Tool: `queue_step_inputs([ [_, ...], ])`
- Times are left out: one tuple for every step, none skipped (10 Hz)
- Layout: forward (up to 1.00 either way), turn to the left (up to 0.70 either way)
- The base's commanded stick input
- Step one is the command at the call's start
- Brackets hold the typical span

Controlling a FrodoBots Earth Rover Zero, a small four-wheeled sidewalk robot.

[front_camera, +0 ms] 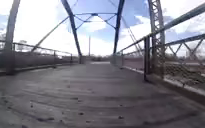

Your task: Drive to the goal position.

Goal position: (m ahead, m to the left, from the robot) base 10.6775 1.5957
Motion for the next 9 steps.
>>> queue_step_inputs([
  [1.0,0.0],
  [1.0,0.0],
  [1.0,0.0],
  [1.0,0.0],
  [1.0,0.0],
  [1.0,0.0],
  [1.0,0.0],
  [1.0,0.0],
  [1.0,0.0],
])
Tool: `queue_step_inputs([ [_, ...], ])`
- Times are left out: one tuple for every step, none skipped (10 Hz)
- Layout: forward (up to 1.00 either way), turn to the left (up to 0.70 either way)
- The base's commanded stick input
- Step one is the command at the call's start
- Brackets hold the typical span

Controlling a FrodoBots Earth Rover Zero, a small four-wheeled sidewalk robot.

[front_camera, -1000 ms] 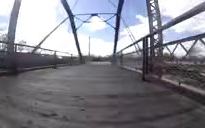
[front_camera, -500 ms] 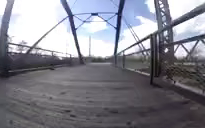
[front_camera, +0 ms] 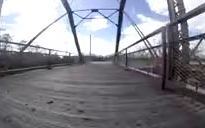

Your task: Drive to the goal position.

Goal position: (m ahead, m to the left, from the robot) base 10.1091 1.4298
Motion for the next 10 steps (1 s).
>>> queue_step_inputs([
  [1.0,0.0],
  [1.0,0.0],
  [1.0,-0.07],
  [1.0,-0.16],
  [1.0,0.0],
  [1.0,0.0],
  [1.0,0.0],
  [1.0,0.0],
  [1.0,0.0],
  [1.0,0.0],
])
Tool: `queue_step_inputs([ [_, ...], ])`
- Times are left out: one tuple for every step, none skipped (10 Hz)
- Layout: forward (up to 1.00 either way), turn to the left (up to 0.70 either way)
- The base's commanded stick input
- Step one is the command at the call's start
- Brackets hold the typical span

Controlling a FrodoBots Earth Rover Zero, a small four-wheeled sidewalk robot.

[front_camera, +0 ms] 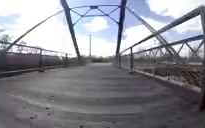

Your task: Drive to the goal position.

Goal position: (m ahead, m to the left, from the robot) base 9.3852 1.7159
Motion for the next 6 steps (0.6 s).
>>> queue_step_inputs([
  [1.0,0.0],
  [1.0,0.0],
  [1.0,0.0],
  [1.0,0.0],
  [1.0,0.0],
  [1.0,0.0],
])
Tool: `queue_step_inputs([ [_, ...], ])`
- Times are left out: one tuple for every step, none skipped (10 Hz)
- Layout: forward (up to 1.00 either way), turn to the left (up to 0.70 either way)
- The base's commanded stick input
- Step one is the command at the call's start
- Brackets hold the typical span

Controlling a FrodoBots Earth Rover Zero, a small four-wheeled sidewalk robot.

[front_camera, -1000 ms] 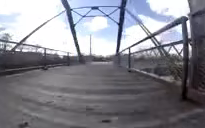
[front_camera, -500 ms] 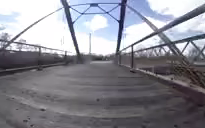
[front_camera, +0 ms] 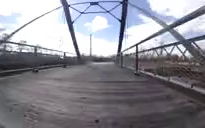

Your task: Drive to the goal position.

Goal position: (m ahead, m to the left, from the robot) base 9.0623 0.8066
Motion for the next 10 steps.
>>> queue_step_inputs([
  [1.0,0.0],
  [1.0,-0.14],
  [1.0,-0.09],
  [1.0,0.0],
  [1.0,0.0],
  [1.0,0.0],
  [1.0,0.0],
  [1.0,0.0],
  [1.0,0.0],
  [1.0,0.0],
])
